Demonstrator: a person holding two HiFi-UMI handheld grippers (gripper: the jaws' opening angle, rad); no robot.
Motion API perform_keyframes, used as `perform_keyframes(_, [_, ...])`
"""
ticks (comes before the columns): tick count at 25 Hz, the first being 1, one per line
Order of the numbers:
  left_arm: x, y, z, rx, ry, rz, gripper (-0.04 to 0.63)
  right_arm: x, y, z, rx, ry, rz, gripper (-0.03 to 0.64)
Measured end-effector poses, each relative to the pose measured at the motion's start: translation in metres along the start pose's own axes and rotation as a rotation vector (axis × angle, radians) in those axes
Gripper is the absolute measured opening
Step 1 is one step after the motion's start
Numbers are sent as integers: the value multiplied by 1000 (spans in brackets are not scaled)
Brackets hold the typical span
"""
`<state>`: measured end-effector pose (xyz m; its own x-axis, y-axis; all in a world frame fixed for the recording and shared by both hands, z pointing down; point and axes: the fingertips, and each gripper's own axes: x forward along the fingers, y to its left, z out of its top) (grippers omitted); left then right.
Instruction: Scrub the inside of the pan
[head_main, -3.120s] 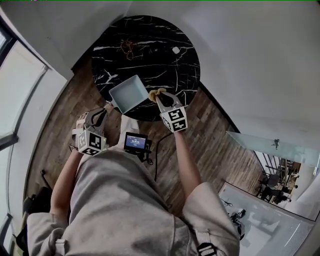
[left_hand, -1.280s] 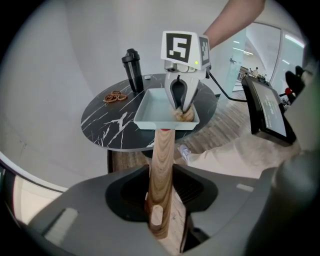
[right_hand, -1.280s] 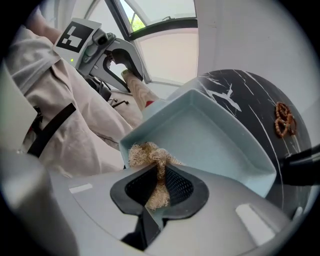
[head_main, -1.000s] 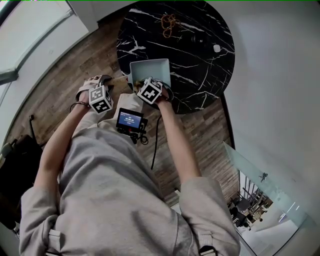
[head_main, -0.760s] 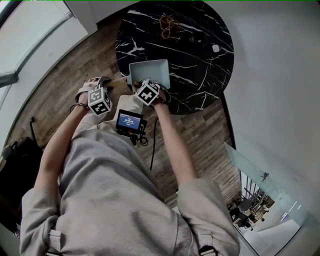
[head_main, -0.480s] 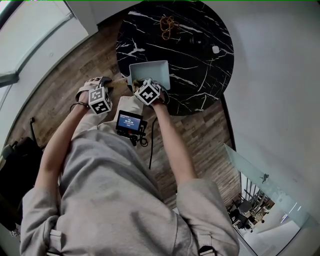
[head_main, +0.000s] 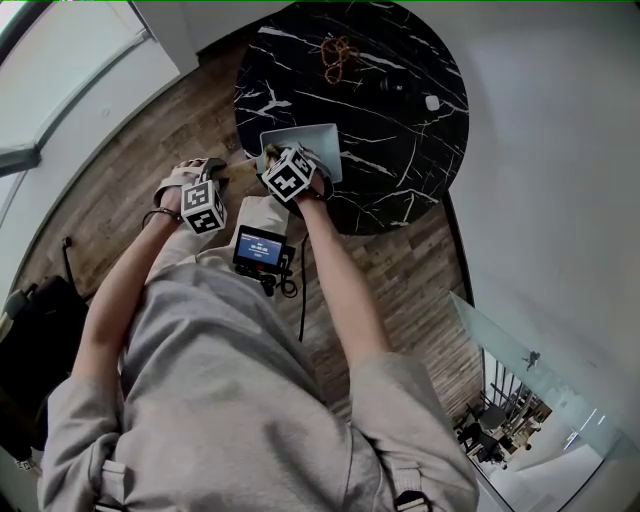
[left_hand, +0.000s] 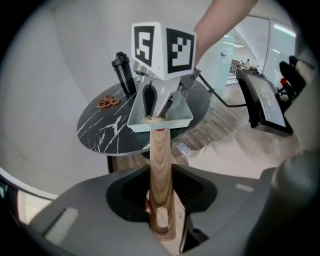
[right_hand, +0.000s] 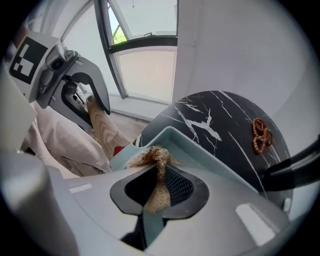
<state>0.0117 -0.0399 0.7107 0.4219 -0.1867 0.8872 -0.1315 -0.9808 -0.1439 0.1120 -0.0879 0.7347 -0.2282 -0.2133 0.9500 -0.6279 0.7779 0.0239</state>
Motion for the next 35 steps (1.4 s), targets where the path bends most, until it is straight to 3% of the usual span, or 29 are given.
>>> perform_keyframes(5, [0,-6,2,1,-14,-7,133,6,-12,13,-125,-16,-136,58])
perform_keyframes(10, [0,-7,3,-22,-21,-23,133,8,-16,18,-447,-1,-262,54])
perform_keyframes(14, [1,-9,4,-42,-18,-29,133,9,-22,11,-712,51,-301,55])
perform_keyframes(16, [1,-9,4,-44,-15,-30,133,8,-31,2,-770,84,-296,55])
perform_keyframes(25, [-1,-11,6,-62,-25,-35,133,-4,-101,-44,-671,295,-298,55])
perform_keyframes(28, [-1,-10,7,-61,-37,-31,133,-8,-112,-53,-593,286,-269,57])
perform_keyframes(32, [-1,-9,6,-73,-39,-32,133,-12,-111,-54,-418,217,-163,57])
perform_keyframes(35, [-1,-10,5,-81,-37,-37,133,-11,-108,-52,-327,232,-156,54])
